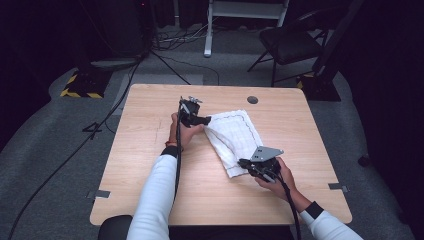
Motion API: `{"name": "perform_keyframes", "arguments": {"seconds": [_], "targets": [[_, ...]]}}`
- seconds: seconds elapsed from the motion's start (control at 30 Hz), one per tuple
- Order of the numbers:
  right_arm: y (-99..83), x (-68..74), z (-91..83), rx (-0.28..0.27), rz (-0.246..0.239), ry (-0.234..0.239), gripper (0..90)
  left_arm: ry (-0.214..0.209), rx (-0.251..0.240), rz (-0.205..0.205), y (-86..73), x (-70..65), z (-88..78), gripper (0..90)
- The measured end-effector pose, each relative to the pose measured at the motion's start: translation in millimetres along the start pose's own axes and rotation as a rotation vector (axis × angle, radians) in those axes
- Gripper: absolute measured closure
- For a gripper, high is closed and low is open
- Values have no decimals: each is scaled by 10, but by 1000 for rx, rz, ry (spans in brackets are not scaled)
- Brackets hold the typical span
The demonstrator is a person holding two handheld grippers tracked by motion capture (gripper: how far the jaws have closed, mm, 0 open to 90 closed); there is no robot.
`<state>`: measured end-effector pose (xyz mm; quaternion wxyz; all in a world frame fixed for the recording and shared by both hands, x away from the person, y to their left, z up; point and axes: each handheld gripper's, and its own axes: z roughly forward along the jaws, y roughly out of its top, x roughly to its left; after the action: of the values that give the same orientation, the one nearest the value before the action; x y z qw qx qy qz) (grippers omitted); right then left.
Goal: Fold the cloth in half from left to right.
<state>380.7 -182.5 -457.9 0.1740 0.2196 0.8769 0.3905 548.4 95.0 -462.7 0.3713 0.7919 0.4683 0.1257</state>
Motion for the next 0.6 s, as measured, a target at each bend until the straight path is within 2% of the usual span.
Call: {"name": "perform_keyframes", "arguments": {"seconds": [0.07,0.13,0.2,0.27,0.3,0.33,0.37,0.47,0.53,0.6], "targets": [[-22,14,6,10,-8,1,856,10,0,-7,-46,7,-4,271],[-43,22,22,21,-14,1,856,14,17,-42,-91,39,34,240],[-56,36,34,26,-18,7,856,14,35,-57,-111,53,90,233],[-54,47,35,30,-24,11,856,-12,45,-88,-137,53,150,229],[-53,55,34,32,-26,10,856,-20,67,-99,-153,40,193,248],[-55,56,32,33,-30,9,856,-22,82,-97,-165,25,223,242],[-62,51,31,34,-24,11,856,-33,76,-94,-172,12,224,230],[-97,27,35,42,-18,7,856,-72,78,-87,-167,8,215,356],[-110,20,28,45,-21,0,856,-96,92,-44,-166,-8,217,526],[-106,16,10,40,-24,-8,856,-92,76,-27,-161,-30,215,655]]}}
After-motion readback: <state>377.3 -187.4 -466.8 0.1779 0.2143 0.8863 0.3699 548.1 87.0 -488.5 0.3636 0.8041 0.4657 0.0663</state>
